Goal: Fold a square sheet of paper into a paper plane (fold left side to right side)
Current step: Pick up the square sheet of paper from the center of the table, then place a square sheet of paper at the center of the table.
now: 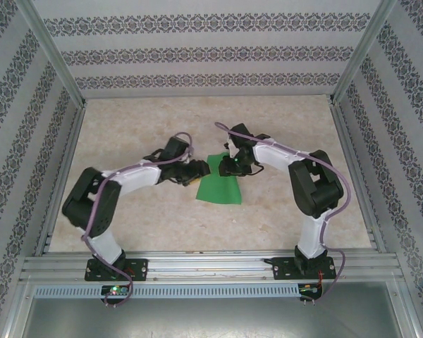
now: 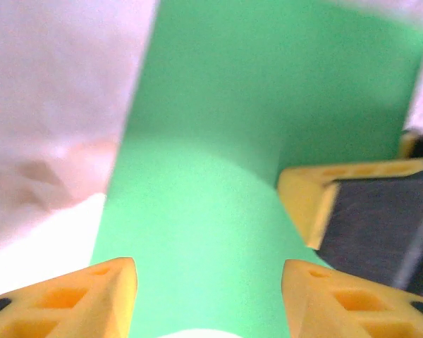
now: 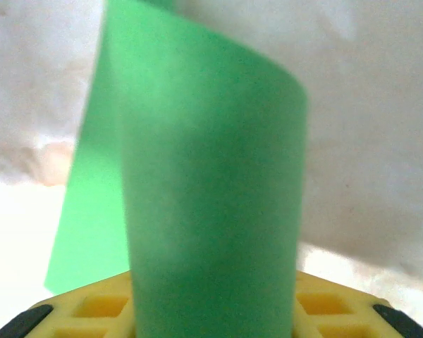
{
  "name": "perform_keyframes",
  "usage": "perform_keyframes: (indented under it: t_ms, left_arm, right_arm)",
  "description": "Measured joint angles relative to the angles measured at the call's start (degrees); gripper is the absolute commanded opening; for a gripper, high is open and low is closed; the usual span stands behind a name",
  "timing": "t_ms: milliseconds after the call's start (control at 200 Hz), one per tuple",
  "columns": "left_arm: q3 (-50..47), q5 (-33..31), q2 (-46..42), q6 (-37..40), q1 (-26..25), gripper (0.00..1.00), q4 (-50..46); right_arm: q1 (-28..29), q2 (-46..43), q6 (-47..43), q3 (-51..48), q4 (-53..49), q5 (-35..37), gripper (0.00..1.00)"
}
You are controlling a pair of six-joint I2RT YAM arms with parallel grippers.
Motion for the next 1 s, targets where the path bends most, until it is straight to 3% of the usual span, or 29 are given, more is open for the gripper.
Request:
perform_keyframes:
  t_ms: [205,365,660,1004]
  left_arm:
    - [-4.22,1.36,-14.47,5.6,8.83,0.79,2.32]
    - [-4.63,8.55,-21.05,10.64,12.9,0.89,4.17]
    - [2.12,26.05,-23.15,14.45,14.08,0.98,6.25]
    - [9.25,35.54,-22.69,14.86,14.05,1.0,9.42]
  right_arm:
    - [-4.85,-8.79,-2.51,-4.37,5.18,-9.44,0.35]
    - [-7.41,-16.81,-4.13,-5.88,8.9,-17.33,0.31]
    - [-11.04,-29.18,-1.53,-6.54,17.09,-33.62,0.29]
    - [-7.32,-32.63,4.24,-1.22,23.15,-45.24,0.28]
